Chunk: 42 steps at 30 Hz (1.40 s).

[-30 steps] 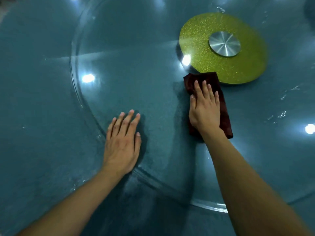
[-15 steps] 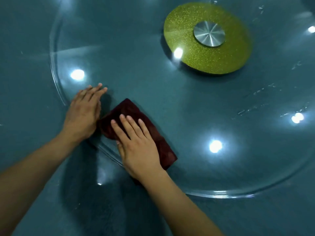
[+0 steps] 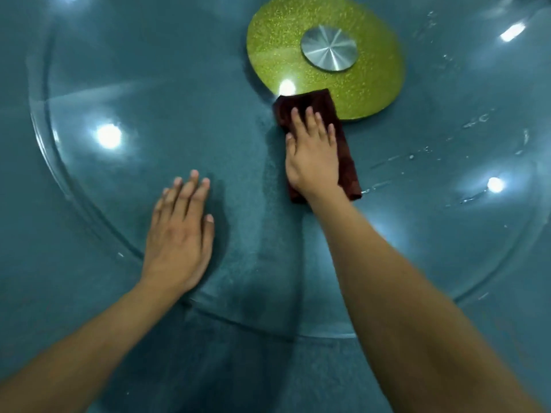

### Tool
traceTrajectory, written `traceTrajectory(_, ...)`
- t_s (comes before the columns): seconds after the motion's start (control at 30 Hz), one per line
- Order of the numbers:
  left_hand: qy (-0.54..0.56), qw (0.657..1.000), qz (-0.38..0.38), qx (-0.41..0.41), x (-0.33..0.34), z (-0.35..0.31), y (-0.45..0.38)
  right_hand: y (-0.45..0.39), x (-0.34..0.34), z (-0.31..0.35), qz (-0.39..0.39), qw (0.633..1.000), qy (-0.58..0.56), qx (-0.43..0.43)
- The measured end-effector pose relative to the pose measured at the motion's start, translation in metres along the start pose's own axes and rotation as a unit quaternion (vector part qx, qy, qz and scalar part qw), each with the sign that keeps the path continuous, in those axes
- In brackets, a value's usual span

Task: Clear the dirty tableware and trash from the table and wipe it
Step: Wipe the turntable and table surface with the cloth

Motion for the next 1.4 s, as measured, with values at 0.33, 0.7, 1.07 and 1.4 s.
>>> traceTrajectory(0.33,0.095,0.994,-0.036,-0.039,0.007,0.028,-0.013,0.215,0.020,0.097,0.061,0.988,-0.053,-0.132)
traceTrajectory(0.7,-0.008,0.999,-0.037,0.026,-0.014,0.080,-0.057,0.042,-0.005,-0.031,-0.012,0.999,-0.024,-0.030)
traceTrajectory(1.07,0.019,0.998,-0.060,0.007,-0.004,0.021,-0.014,0.031,-0.015,-0.049,-0.008,1.000,-0.011,0.016)
traceTrajectory(1.4,0.113,0.985,-0.090,-0.090,0.007,-0.010,0.028,0.187,0.012,0.092,0.046,0.987,-0.073,-0.137)
Point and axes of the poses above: each hand's wrist, its own y-axis away from the middle knuckle, its own x-axis out of the palm, z = x × y, the point moved 2 cm from there along -y, towards the middle knuckle
